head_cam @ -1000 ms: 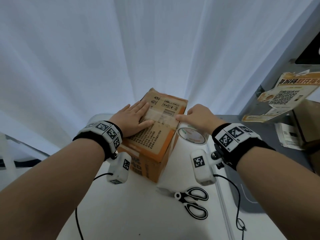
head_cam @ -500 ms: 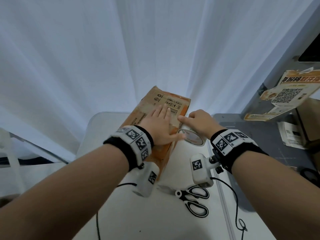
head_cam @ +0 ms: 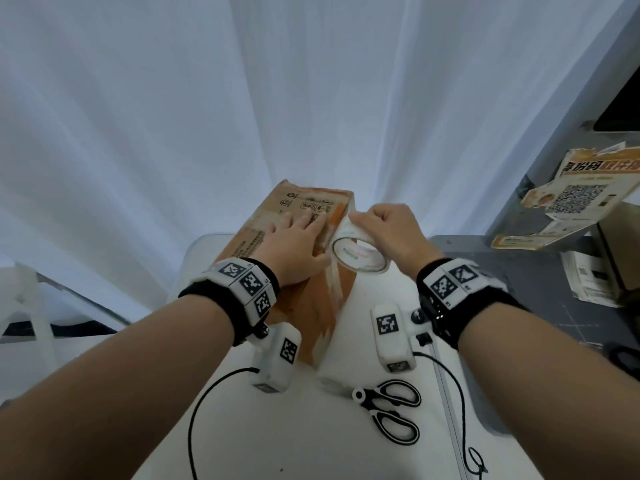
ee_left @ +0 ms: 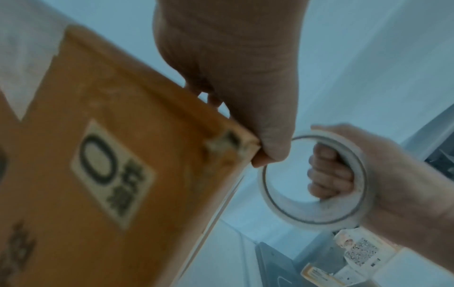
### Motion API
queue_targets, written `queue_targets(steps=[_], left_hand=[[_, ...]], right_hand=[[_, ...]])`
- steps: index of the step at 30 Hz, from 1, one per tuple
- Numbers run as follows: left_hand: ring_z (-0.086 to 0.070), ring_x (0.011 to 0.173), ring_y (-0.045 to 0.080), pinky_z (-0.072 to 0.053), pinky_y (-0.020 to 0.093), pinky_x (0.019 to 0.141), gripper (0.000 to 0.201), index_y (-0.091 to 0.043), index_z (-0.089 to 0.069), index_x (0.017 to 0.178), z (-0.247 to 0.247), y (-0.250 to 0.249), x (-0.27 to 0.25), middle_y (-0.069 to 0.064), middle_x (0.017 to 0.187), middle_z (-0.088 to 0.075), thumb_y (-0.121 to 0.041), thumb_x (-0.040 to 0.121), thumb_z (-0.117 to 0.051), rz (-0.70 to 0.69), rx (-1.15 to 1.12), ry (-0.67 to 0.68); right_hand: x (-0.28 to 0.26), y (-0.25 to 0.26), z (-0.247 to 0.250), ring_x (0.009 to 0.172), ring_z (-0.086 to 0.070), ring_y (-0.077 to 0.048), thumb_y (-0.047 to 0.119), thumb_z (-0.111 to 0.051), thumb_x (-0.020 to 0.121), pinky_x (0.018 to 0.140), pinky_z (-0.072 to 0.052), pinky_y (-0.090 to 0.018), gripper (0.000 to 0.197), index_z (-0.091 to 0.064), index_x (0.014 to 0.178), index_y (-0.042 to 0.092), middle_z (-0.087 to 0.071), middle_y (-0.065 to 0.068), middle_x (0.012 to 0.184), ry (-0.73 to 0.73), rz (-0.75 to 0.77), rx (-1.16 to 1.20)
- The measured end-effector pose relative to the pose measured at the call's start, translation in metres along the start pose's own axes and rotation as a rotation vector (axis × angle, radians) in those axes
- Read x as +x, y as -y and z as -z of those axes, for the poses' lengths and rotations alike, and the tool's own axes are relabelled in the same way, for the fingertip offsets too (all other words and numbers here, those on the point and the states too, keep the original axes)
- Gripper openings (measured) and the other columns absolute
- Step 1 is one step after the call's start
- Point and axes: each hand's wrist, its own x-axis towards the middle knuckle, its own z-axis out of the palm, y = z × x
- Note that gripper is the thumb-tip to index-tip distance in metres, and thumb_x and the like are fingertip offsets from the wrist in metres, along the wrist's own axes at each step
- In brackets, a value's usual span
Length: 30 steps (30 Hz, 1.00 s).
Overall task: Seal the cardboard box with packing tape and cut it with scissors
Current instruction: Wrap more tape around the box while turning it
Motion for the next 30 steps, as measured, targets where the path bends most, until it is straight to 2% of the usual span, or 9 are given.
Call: queue_targets(steps=[6,11,13,15,17,20,22,26,30], left_hand=[[-0.001,0.147,0.031,-0.005,0.056,0.117,0.072,-0.029,-0.006,0.152,0.006,0.006,-0.002,0.001,0.161,-0.006,-0.039,0.092,-0.044,0.120,-0.351,-0.095],[-0.029,0.137,0.023,-0.029,0.047,0.113,0.073,-0.036,-0.023,0.147,0.008,0.044,-0.008,-0.004,0.149,-0.030,-0.044,0.080,-0.051,0.116,-0.605,-0.213],[-0.038,0.128,0.020,-0.037,0.043,0.108,0.070,-0.038,-0.028,0.143,0.001,0.062,-0.011,-0.001,0.141,-0.036,-0.041,0.078,-0.052,0.112,-0.819,-0.164],[-0.050,0.116,0.014,-0.047,0.027,0.096,0.055,-0.032,-0.030,0.142,-0.012,0.068,-0.018,-0.001,0.132,-0.047,-0.021,0.091,-0.049,0.103,-1.001,-0.046],[-0.054,0.108,0.009,-0.046,0.016,0.087,0.050,-0.022,-0.031,0.143,-0.030,0.068,-0.020,-0.002,0.123,-0.052,-0.007,0.097,-0.041,0.102,-0.983,0.036],[-0.047,0.126,0.020,-0.036,0.026,0.100,0.048,-0.016,-0.028,0.145,-0.059,0.070,-0.014,0.006,0.138,-0.047,-0.012,0.099,-0.041,0.126,-0.814,0.108],[-0.045,0.128,0.022,-0.034,0.029,0.103,0.048,-0.017,-0.025,0.147,-0.075,0.074,-0.011,0.006,0.142,-0.044,-0.020,0.101,-0.039,0.143,-0.765,0.154],[-0.051,0.121,0.023,-0.038,0.033,0.103,0.043,-0.019,-0.030,0.144,-0.095,0.079,-0.005,0.008,0.139,-0.049,-0.027,0.102,-0.034,0.135,-0.793,0.146],[-0.052,0.119,0.027,-0.039,0.037,0.104,0.047,-0.022,-0.020,0.148,-0.099,0.078,-0.001,0.011,0.139,-0.050,-0.030,0.103,-0.029,0.153,-0.753,0.166]], right_hand=[[0.034,0.043,-0.006,0.035,-0.027,-0.007,0.030,-0.065,0.080,0.042,-0.025,-0.020,0.049,-0.030,0.047,0.017,-0.027,0.003,0.046,0.110,0.039,-0.137],[0.048,0.056,-0.037,0.030,-0.030,-0.004,0.039,-0.067,0.078,0.040,-0.027,-0.017,0.053,-0.030,0.047,0.020,-0.031,0.006,0.043,0.156,0.033,-0.200],[0.049,0.056,-0.056,0.034,-0.038,-0.004,0.044,-0.065,0.079,0.044,-0.031,-0.019,0.050,-0.035,0.050,0.019,-0.038,0.005,0.047,0.164,0.033,-0.177],[0.049,0.050,-0.073,0.040,-0.036,-0.007,0.043,-0.063,0.082,0.047,-0.030,-0.021,0.048,-0.035,0.051,0.019,-0.036,0.006,0.049,0.156,0.035,-0.173],[0.047,0.038,-0.088,0.045,-0.038,-0.009,0.040,-0.061,0.083,0.048,-0.032,-0.021,0.045,-0.037,0.052,0.018,-0.038,0.005,0.051,0.191,0.032,-0.241],[0.042,0.013,-0.105,0.061,-0.053,-0.016,0.044,-0.058,0.084,0.061,-0.045,-0.032,0.036,-0.056,0.068,0.011,-0.054,0.000,0.065,0.295,-0.009,-0.375],[0.038,0.001,-0.111,0.065,-0.056,-0.019,0.046,-0.056,0.084,0.064,-0.047,-0.034,0.037,-0.059,0.077,0.010,-0.058,-0.002,0.070,0.310,-0.034,-0.414],[0.042,-0.005,-0.110,0.061,-0.054,-0.019,0.050,-0.058,0.081,0.059,-0.045,-0.033,0.041,-0.057,0.069,0.011,-0.056,-0.004,0.066,0.250,-0.038,-0.404],[0.040,-0.007,-0.103,0.053,-0.043,-0.014,0.039,-0.055,0.085,0.054,-0.035,-0.028,0.038,-0.043,0.054,0.018,-0.046,0.003,0.056,0.273,-0.108,-0.334]])
